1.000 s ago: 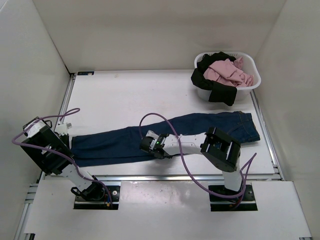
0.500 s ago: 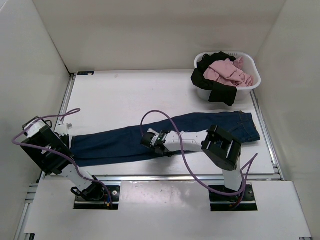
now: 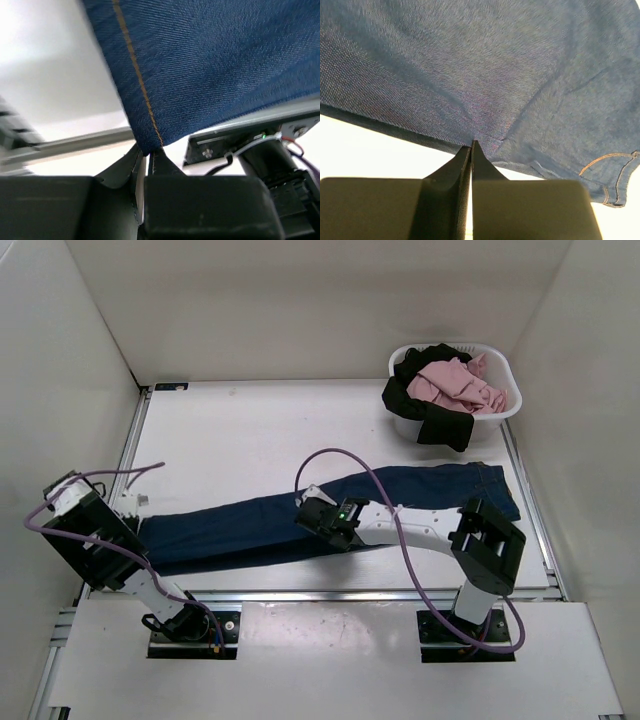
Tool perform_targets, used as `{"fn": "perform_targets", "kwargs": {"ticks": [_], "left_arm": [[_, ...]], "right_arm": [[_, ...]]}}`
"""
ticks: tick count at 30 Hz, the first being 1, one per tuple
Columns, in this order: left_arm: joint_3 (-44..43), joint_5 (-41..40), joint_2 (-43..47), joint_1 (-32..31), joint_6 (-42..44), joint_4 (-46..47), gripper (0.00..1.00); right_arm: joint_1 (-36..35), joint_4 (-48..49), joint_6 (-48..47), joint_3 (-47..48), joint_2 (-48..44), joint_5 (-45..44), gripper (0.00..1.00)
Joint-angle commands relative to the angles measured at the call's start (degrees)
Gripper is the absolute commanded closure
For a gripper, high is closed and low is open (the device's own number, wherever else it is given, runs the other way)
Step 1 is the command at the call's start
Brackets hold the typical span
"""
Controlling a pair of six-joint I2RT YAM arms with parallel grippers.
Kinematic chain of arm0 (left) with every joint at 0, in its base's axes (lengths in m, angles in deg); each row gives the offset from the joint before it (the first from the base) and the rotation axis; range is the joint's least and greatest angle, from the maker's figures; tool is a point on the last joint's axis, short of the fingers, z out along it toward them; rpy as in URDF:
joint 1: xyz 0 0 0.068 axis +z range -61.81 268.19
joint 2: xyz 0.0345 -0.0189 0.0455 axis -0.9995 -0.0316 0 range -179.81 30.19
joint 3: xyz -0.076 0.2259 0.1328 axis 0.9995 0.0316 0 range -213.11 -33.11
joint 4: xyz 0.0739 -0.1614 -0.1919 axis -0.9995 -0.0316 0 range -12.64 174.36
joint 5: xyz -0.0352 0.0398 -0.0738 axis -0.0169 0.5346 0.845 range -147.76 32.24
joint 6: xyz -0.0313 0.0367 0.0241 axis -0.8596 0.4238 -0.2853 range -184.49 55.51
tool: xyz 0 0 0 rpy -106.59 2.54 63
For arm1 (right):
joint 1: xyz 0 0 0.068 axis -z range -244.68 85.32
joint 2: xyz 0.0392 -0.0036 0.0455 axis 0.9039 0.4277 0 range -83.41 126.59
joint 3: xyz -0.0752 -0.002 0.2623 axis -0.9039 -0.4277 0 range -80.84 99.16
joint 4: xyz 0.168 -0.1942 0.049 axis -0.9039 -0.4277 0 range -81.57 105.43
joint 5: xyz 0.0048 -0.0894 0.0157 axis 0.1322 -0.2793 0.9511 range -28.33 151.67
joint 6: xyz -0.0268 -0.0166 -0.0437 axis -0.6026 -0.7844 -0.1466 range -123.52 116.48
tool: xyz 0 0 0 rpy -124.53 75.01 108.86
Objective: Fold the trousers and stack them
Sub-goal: Fold the trousers
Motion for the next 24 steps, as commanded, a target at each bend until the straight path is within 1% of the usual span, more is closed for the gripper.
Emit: {"fn": "perform_targets", "kwargs": {"ticks": [1,3,7,8,10,11,13,14,15,16,17,19,20,21,23,24], "left_arm": [[5.52,-6.09,2.27,0.12,1.92,0.98,0.86],[8.24,-6.10,2.27,0.12,1.92,1.51,0.86],[10.11,-7.32,1.13,0.12,1.92,2.13,0.86],[10.63,-7.33,0.61,0.12,1.92,2.83,0.82],[10.63,-8.81,-0.01,0.12,1.39,3.45,0.66],[9.94,-8.82,-0.01,0.12,0.87,3.45,0.58],[7.75,-8.82,-0.01,0.64,0.34,4.24,0.50],[6.86,-8.82,-0.01,0.65,0.34,4.24,0.45],[6.07,-8.82,-0.01,0.65,0.34,4.24,0.43],[5.28,-8.82,0.51,0.65,0.34,4.24,0.40],[3.79,-8.82,0.51,0.65,1.03,3.55,0.40],[2.03,-8.82,0.51,1.17,1.57,2.14,0.39],[-0.24,-8.82,1.21,1.18,1.57,0.74,0.39],[-1.57,-7.78,1.22,1.18,1.57,0.03,0.39],[-5.95,-2.87,2.61,1.18,1.57,-1.81,0.39],[-7.19,-0.41,2.62,1.18,1.57,-2.95,0.39]], "right_arm": [[0.36,-2.22,0.94,-2.14,1.16,-0.30,1.00],[0.36,-1.69,0.94,-2.76,1.69,-0.30,1.00],[0.89,-0.64,0.94,-4.17,3.80,-0.30,1.00],[0.89,-0.63,0.94,-4.69,4.33,-0.30,1.00],[0.89,-1.16,1.63,-4.00,5.55,-0.30,1.00],[0.89,-1.16,1.64,-3.38,5.56,-0.30,0.88],[0.89,-2.04,3.13,-2.24,6.18,-1.00,0.72],[0.89,-2.04,3.13,-2.23,6.18,-1.61,0.58],[0.89,-2.56,3.92,-2.23,5.57,-1.62,0.53],[0.89,-2.57,3.92,-2.23,5.04,-1.62,0.49],[0.89,-3.79,4.79,-1.71,4.51,-1.62,0.46],[0.89,-5.02,5.95,-1.10,1.53,-1.62,0.44],[0.89,-6.16,6.82,-1.09,0.13,-1.01,0.44],[0.89,-6.69,6.83,-1.09,-3.02,-0.31,0.43],[0.36,-7.48,8.14,-0.39,-6.37,2.15,0.43],[0.36,-7.49,8.14,-0.39,-9.70,2.68,0.41]]}}
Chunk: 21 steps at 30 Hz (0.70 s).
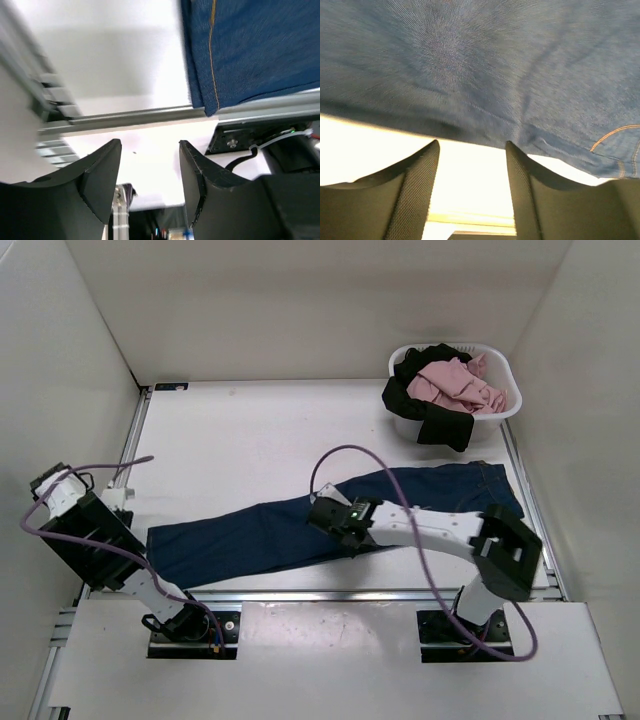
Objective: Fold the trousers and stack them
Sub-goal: Fold the trousers
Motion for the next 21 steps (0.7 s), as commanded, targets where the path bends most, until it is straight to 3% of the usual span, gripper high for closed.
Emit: {"fn": "perform_targets", "kwargs": {"ticks": [1,4,6,8,12,13,14,16,21], "left_arm": [[-5.48,8.35,3.86,-0.16,-0.68,-3.03,0.39],[-3.30,10.30,5.80,-5.42,-3.41,-1.54,0.39],[0.90,12.59,5.81,-10.60,-6.57,-0.49,0.40],[4.60,10.85,5.81,-14.99,-9.64,5.27,0.40],[12.96,2.08,1.43,-17.74,-14.04,16.09,0.45],[12.97,0.74,0.46,-17.74,-14.75,17.87,0.47],[12.97,-0.67,-0.34,-17.74,-15.89,19.63,0.48],[12.97,-3.40,-2.45,-17.74,-16.77,23.40,0.50],[6.39,-5.42,-7.02,-17.74,-18.88,26.33,0.51]], "right_arm": [[-0.44,-2.51,3.55,3.32,-10.10,2.49,0.38],[1.83,-0.66,7.40,2.72,-14.06,2.49,0.29],[8.14,0.74,10.49,1.05,-14.07,3.10,0.30],[16.11,1.79,14.26,-0.70,-12.94,4.42,0.43],[28.54,6.09,19.72,-4.92,-8.89,6.97,0.63],[33.26,6.72,21.12,-5.45,-8.10,6.97,0.79],[35.65,7.42,24.27,-5.98,-6.79,6.97,0.84],[42.32,10.83,26.57,-7.56,-5.72,8.46,0.87],[50.78,13.14,29.39,-7.22,0.69,9.70,0.97]]}}
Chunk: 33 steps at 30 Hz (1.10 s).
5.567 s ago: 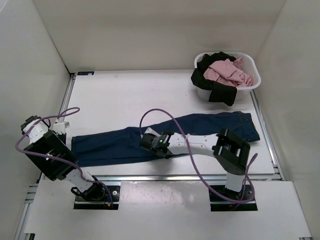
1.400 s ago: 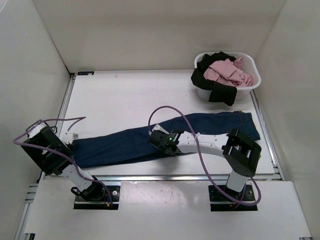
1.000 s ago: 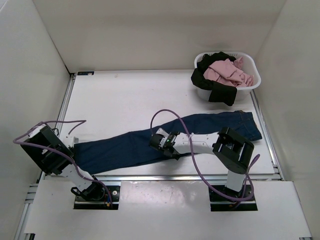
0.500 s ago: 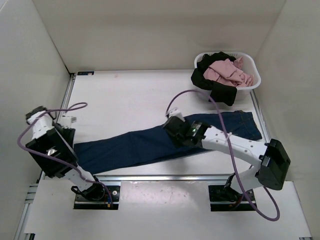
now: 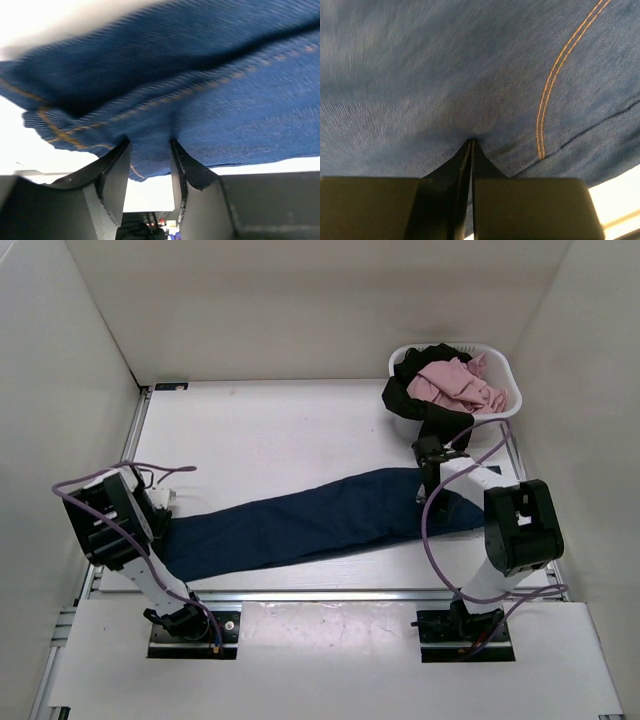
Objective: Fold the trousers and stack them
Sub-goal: Fold the trousers
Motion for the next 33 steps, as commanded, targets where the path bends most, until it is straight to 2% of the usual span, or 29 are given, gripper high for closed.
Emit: {"fn": "perform_targets", "kwargs": {"ticks": [1,7,13,14,15,17,22,28,30,33], "left_arm": [[-6.20,-3.79,-4.57,-0.23,-2.42,13.21,0.52],[-15.87,-6.60,-12.83,-0.76,-4.01,14.54,0.53],[-20.72,-8.54,-19.08,-2.34,-4.54,15.85,0.53],[-20.72,-8.54,-19.09,-2.34,-4.54,15.85,0.53],[-20.72,-8.54,-19.09,-2.95,-4.54,15.33,0.53],[-19.06,-6.08,-16.55,-3.75,-4.54,15.33,0.51],[-17.30,-4.41,-14.87,-4.89,-4.54,14.80,0.50],[-15.71,-3.88,-14.34,-4.89,-4.54,14.80,0.50],[-15.71,-3.88,-14.34,-4.89,-4.54,14.80,0.50],[-15.71,-4.41,-14.34,-4.89,-4.54,14.80,0.50]], "right_arm": [[4.30,2.50,4.50,1.33,3.71,0.91,0.98],[7.92,4.42,1.17,-0.51,2.50,1.44,0.99],[8.54,2.58,-2.87,0.02,-0.84,-0.41,0.99],[8.54,3.53,-4.27,-0.51,-1.80,1.60,0.99],[7.32,4.94,-6.20,-1.38,-4.60,7.36,0.99],[2.16,7.23,-10.60,-1.39,-7.51,12.06,0.99],[-9.55,8.46,-9.58,2.65,-7.97,14.27,0.99],[-14.57,7.68,-7.89,5.56,1.08,16.12,1.00],[-15.54,9.94,-7.36,1.54,1.09,17.95,1.00],[-18.26,11.71,-5.88,-3.05,-3.82,18.49,1.00]]}}
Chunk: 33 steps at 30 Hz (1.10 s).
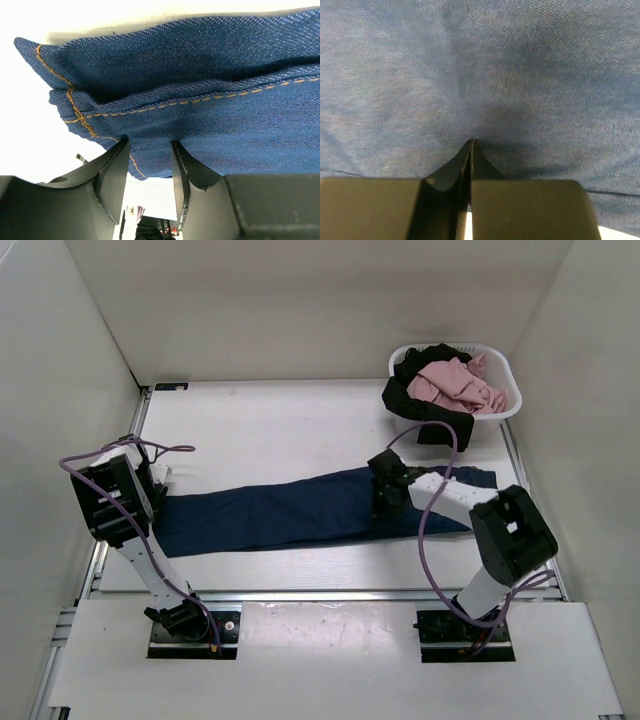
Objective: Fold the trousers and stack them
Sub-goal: Fold the trousers
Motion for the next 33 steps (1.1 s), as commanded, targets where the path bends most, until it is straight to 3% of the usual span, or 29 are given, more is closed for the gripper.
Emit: {"fn": "perform_targets", "kwargs": {"ticks": [1,10,14,18,19,20,21,23,24,27,28,30,31,33], "left_arm": [[1.84,3.44,-1.93,-0.28,-0.65,13.38,0.50],[1.84,2.39,-2.46,-0.28,-1.18,12.85,0.50],[1.84,2.39,-3.06,-0.28,-1.18,12.85,0.49],[1.84,2.39,-3.07,-0.28,-1.18,12.33,0.49],[1.84,2.39,-3.07,-0.28,-1.18,12.32,0.49],[1.84,2.39,-3.07,-0.28,-1.18,12.32,0.49],[1.84,2.39,-3.07,-0.28,-1.18,12.32,0.49],[2.45,2.39,-2.55,-0.28,-1.18,12.32,0.49],[2.45,2.91,-2.54,-0.28,-1.18,12.32,0.49],[3.07,4.06,-1.41,-0.28,-1.18,11.71,0.49],[3.07,4.67,-1.40,-0.28,-1.18,11.19,0.49],[3.59,4.67,-0.26,-0.28,-1.18,11.18,0.49],[3.59,4.67,-0.26,-0.28,-0.66,11.18,0.49],[3.59,4.67,0.79,-0.28,-0.65,10.65,0.49]], "right_arm": [[-3.58,1.25,2.48,-5.91,-6.71,0.62,1.00],[-7.46,-3.14,11.01,-12.44,-16.57,-12.31,1.00],[-7.46,-2.36,11.63,-13.67,-15.71,-13.63,1.00],[-6.14,-7.88,14.86,-12.27,-16.21,-15.91,1.00],[-5.53,-9.11,16.18,-12.27,-18.23,-18.09,0.95],[-3.96,-11.82,17.94,-12.96,-20.42,-18.73,0.81],[-2.46,-13.07,19.87,-13.67,-25.49,-18.73,0.44],[3.57,-16.31,24.09,-15.16,-33.66,-17.95,0.23],[5.88,-17.20,24.98,-15.69,-36.24,-17.94,0.04],[18.78,-20.89,24.99,-13.43,-41.19,-16.63,0.01],[27.44,-21.60,22.72,-12.54,-41.19,-13.49,0.01],[36.70,-20.82,19.82,-11.92,-37.52,-5.94,0.01],[44.58,-19.68,16.58,-11.92,-35.41,-1.55,0.01],[49.65,-17.57,15.15,-12.53,-29.17,2.88,0.01]]}}
